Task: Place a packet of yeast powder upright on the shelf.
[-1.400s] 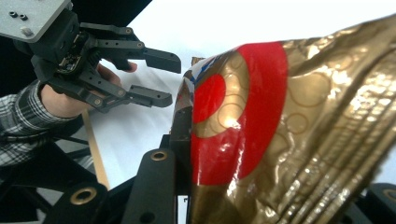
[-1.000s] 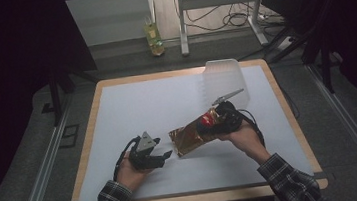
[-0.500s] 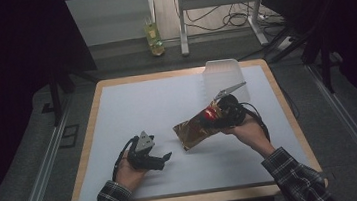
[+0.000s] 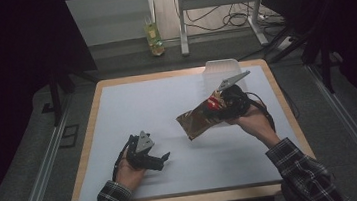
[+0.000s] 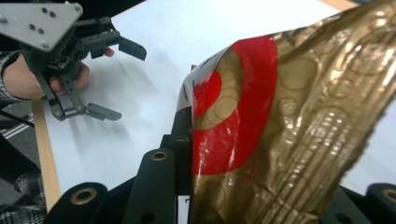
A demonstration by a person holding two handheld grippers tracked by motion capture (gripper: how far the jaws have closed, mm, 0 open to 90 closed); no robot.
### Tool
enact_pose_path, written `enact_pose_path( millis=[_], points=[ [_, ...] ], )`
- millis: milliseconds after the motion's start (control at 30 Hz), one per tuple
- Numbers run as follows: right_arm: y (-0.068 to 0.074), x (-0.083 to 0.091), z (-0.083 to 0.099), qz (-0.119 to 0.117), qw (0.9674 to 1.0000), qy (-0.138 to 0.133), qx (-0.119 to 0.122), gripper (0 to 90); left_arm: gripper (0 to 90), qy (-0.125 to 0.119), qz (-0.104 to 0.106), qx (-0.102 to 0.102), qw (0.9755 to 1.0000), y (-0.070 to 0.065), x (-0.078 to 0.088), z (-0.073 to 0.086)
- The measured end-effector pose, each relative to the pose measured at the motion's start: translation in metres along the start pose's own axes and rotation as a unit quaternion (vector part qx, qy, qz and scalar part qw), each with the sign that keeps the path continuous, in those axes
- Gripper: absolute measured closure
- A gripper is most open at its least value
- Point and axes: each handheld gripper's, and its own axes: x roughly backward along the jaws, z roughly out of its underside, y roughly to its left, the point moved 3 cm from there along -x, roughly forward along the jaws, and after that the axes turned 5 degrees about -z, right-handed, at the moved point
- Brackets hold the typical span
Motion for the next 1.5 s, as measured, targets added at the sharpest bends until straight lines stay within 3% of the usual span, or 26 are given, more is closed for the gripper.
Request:
enact_pose_path(
  millis=[567,967,1200,1333,1500],
  points=[
    [-0.013,0.033,-0.033,0.034,0.997,-0.015,0.068,69.1,0.0,-0.004,0.0,-0.003,1.0,0.001,-0.001,0.001],
    [-0.029,0.049,-0.049,0.058,0.9944,-0.011,0.088,69.3,0.0,-0.003,0.005,-0.002,1.0,0.0,-0.002,0.001],
    [-0.045,0.062,-0.057,0.091,0.9892,-0.001,0.114,69.3,0.0,-0.001,0.008,-0.004,1.0,0.0,-0.002,0.002],
    [-0.053,0.068,-0.058,0.095,0.9885,-0.002,0.118,69.3,0.0,-0.001,0.009,-0.002,1.0,0.0,-0.002,0.002],
    [-0.064,0.077,-0.061,0.112,0.9842,0.0,0.137,69.4,0.0,-0.002,0.01,-0.002,0.9999,0.0,-0.002,0.002]
  ],
)
